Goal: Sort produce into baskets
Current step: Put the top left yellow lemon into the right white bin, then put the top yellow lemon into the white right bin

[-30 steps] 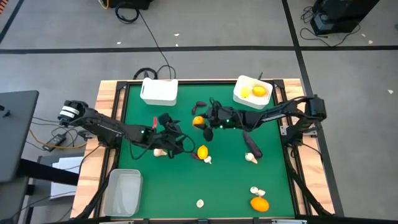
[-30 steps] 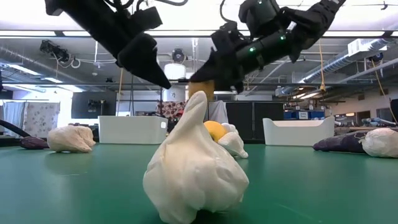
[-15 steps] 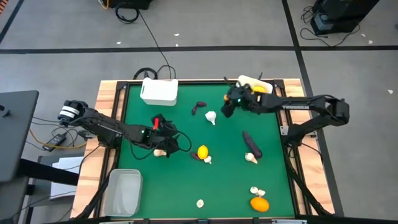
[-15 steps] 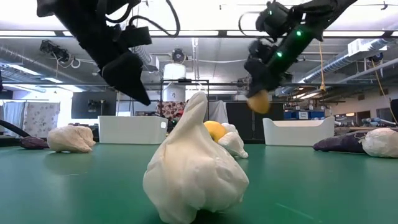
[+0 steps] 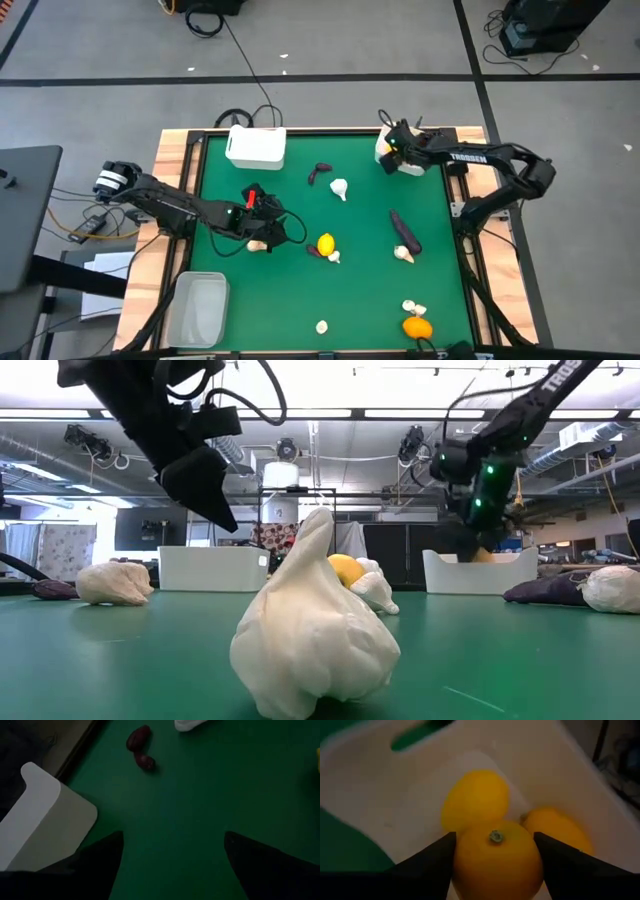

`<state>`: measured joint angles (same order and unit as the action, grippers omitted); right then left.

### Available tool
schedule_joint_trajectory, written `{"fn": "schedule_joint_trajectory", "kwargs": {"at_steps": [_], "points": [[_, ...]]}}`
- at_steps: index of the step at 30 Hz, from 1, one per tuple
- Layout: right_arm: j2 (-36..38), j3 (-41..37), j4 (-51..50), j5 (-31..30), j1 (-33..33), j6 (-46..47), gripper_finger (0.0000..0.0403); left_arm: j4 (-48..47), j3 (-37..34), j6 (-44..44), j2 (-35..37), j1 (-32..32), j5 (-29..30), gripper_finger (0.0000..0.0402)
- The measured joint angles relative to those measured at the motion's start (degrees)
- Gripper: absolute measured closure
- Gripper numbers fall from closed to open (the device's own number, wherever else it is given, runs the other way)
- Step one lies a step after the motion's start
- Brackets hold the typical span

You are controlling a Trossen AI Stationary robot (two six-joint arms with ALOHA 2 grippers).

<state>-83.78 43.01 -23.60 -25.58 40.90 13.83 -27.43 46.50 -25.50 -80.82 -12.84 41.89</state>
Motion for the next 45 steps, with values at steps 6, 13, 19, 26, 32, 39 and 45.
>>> {"fn": "schedule_joint_trajectory", "kwargs": {"at_steps": [6,13,19,26,32,39,45], "points": [[-0.1,-0.7,1.1,-0.6,1.5,-0.4,0.0094,0.9,0.0,0.1,0.0,0.6,0.4,0.0050],[8.5,-0.7,3.0,3.4,-2.3,-0.4,0.0086,6.2,-0.1,2.7,-0.2,0.9,-2.2,0.0050],[14.5,-0.7,6.2,14.1,-9.8,4.3,0.0087,39.0,-3.4,13.2,-5.5,0.8,-17.2,0.0051],[16.1,-0.6,8.5,14.7,-20.1,5.6,0.0085,52.9,-2.2,12.6,-17.3,0.9,-19.1,0.0051],[15.3,-0.7,8.3,14.6,-24.5,7.5,0.0085,52.5,2.0,5.8,-24.1,1.2,-24.5,0.0051],[14.8,-0.6,8.3,11.8,-27.4,8.6,0.0085,51.9,5.4,4.0,-29.5,1.3,-27.6,0.0051],[14.5,-0.6,8.6,11.4,-29.0,9.0,0.0085,50.3,5.5,4.3,-30.7,1.7,-27.4,0.0067]]}}
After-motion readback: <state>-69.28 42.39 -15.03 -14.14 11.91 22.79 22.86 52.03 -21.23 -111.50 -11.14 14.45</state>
